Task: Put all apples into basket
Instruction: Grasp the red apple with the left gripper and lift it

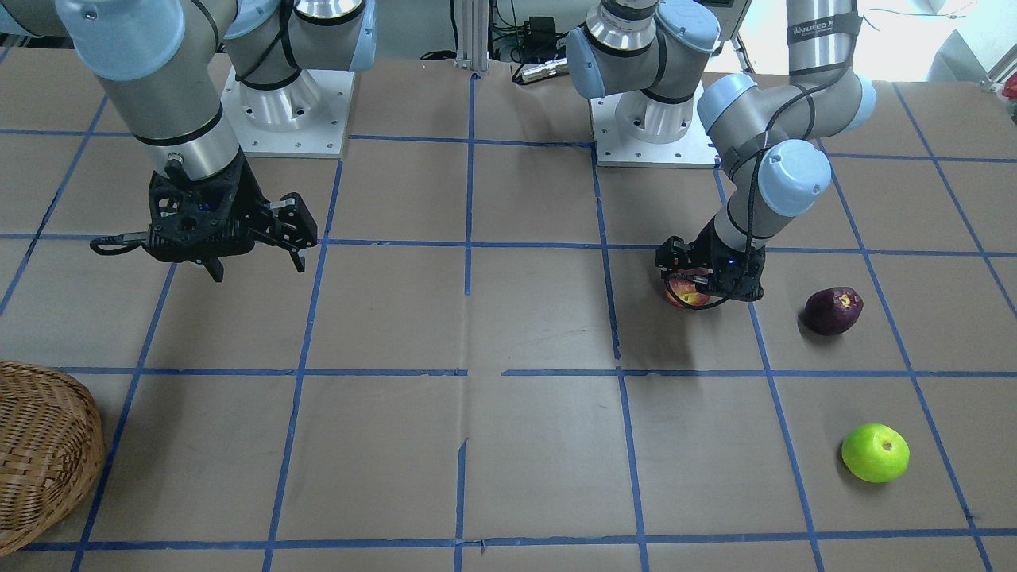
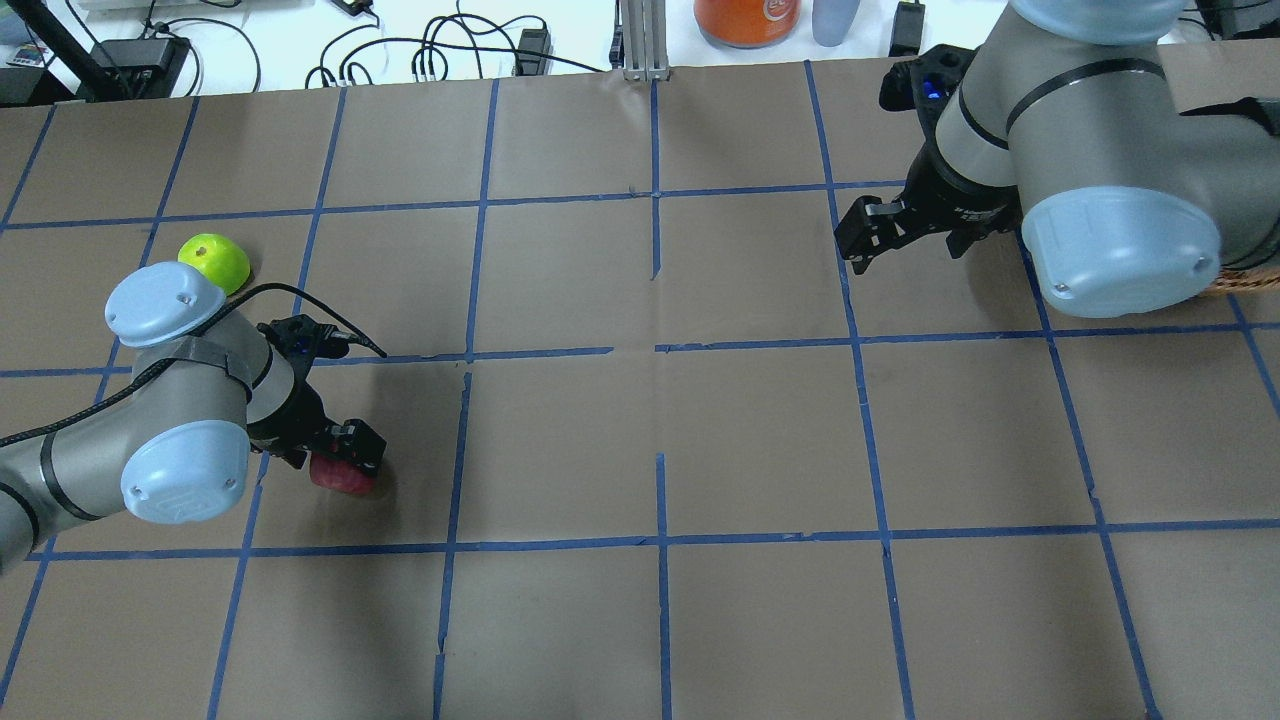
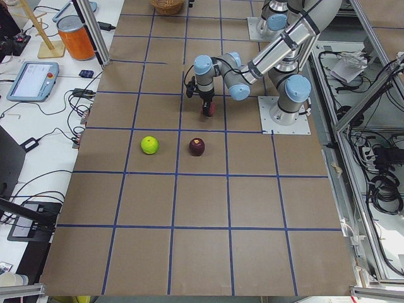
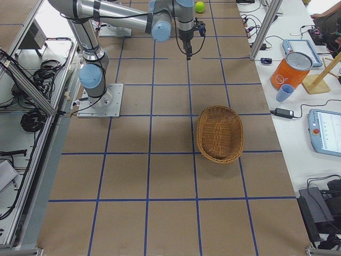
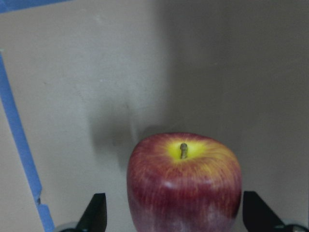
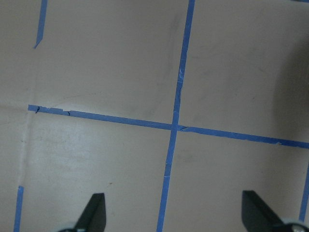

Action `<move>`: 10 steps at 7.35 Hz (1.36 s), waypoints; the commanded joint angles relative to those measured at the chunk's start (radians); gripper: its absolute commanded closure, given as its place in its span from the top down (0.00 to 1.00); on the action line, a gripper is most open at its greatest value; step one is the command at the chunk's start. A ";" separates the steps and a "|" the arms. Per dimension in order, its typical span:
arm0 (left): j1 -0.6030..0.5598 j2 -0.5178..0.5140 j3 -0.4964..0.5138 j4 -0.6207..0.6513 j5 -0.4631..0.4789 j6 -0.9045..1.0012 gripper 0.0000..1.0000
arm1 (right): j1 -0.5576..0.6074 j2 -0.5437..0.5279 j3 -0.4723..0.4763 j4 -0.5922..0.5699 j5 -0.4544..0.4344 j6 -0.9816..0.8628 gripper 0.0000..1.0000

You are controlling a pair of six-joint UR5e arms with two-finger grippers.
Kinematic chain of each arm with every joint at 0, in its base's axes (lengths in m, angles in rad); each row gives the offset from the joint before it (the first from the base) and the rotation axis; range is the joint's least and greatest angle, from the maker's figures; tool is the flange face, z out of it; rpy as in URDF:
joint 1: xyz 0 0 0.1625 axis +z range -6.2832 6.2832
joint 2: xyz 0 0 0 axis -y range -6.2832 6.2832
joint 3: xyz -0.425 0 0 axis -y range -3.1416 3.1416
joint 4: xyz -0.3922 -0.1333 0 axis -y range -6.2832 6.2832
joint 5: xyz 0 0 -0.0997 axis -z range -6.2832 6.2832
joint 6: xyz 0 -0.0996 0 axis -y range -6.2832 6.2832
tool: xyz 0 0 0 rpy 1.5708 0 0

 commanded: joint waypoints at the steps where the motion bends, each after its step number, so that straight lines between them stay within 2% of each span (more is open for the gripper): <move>1: 0.000 -0.022 -0.004 0.046 0.003 0.001 0.64 | 0.000 0.000 -0.001 0.000 0.000 0.000 1.00; 2: 0.000 -0.022 -0.004 0.048 0.003 0.002 0.36 | 0.000 0.000 0.001 0.000 0.000 0.001 1.00; 4: -0.008 -0.010 0.029 0.051 -0.014 -0.050 0.32 | 0.000 -0.001 0.008 -0.002 0.002 0.000 1.00; 5: -0.028 -0.022 0.095 0.006 -0.066 -0.179 0.32 | 0.000 0.000 0.011 -0.009 0.000 0.000 1.00; 7: -0.214 -0.082 0.274 -0.120 -0.080 -0.438 0.31 | 0.000 0.002 0.011 -0.016 0.002 0.000 1.00; 10: -0.444 -0.252 0.486 -0.113 -0.100 -0.724 0.32 | 0.000 -0.001 0.011 -0.033 0.003 0.000 1.00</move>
